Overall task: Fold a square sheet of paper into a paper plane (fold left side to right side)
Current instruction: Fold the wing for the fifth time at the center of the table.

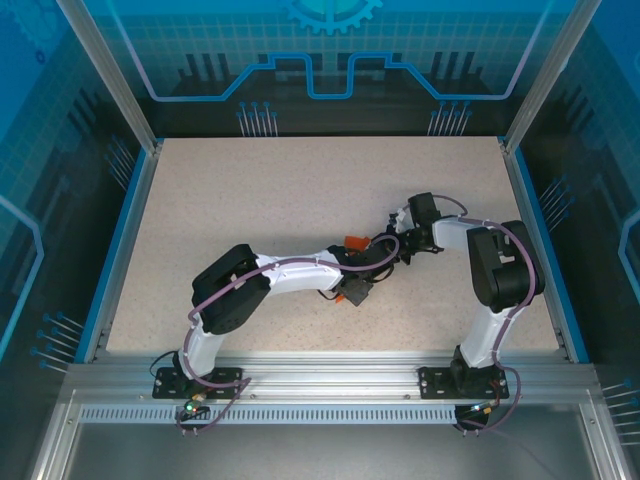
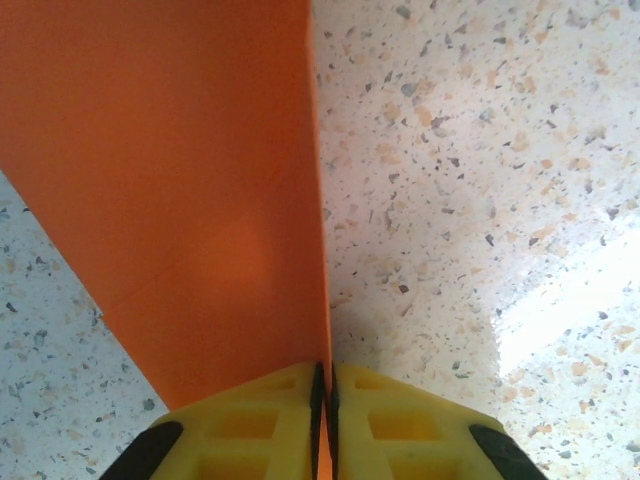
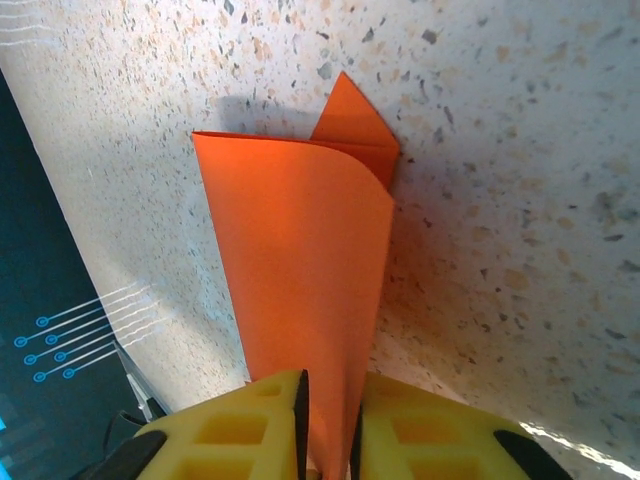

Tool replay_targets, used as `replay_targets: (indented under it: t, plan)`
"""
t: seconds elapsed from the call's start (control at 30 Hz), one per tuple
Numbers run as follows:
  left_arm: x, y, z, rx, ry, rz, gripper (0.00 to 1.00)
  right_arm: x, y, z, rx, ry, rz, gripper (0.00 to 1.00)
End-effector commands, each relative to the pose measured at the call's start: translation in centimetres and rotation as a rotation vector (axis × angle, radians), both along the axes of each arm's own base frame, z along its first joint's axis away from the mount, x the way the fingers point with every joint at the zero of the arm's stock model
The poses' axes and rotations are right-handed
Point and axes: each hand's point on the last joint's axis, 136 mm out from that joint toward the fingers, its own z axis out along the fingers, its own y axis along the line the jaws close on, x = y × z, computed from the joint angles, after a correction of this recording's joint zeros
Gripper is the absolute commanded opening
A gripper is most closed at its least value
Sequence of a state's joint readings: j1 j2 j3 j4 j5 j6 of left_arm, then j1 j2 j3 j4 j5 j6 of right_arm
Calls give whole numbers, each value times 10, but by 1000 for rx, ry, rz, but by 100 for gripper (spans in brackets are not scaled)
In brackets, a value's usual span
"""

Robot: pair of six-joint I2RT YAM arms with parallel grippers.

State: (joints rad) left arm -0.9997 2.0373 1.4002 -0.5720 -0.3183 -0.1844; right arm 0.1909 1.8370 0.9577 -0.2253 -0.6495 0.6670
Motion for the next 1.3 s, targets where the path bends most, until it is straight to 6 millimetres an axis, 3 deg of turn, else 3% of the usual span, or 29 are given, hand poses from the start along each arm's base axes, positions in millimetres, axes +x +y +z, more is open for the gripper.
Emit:
replay_targets:
  t: [0.0,0.23,0.33,0.4,0.57,0.77,1.27]
  plan:
    - [-4,-5,9,-22,11,-3,11,6,0,14,-16,-54,17,28]
    - [-4,-11,21,-147,104,21,9,16,-43,55,-155,-232,-72,63]
    - [-4,-14,25,-221,159,39,9,11,-62,64,-203,-282,-125,74]
    - [-1,-14,27,-272,201,60,9,0,-69,58,-216,-284,-145,77]
    - [5,-15,30,-398,295,115,9,-18,-71,52,-209,-313,-162,80]
    - [15,-13,34,-582,408,187,9,-31,-58,41,-175,-330,-125,80]
    - [33,-9,50,-939,563,310,7,-33,-18,27,-111,-375,-61,71]
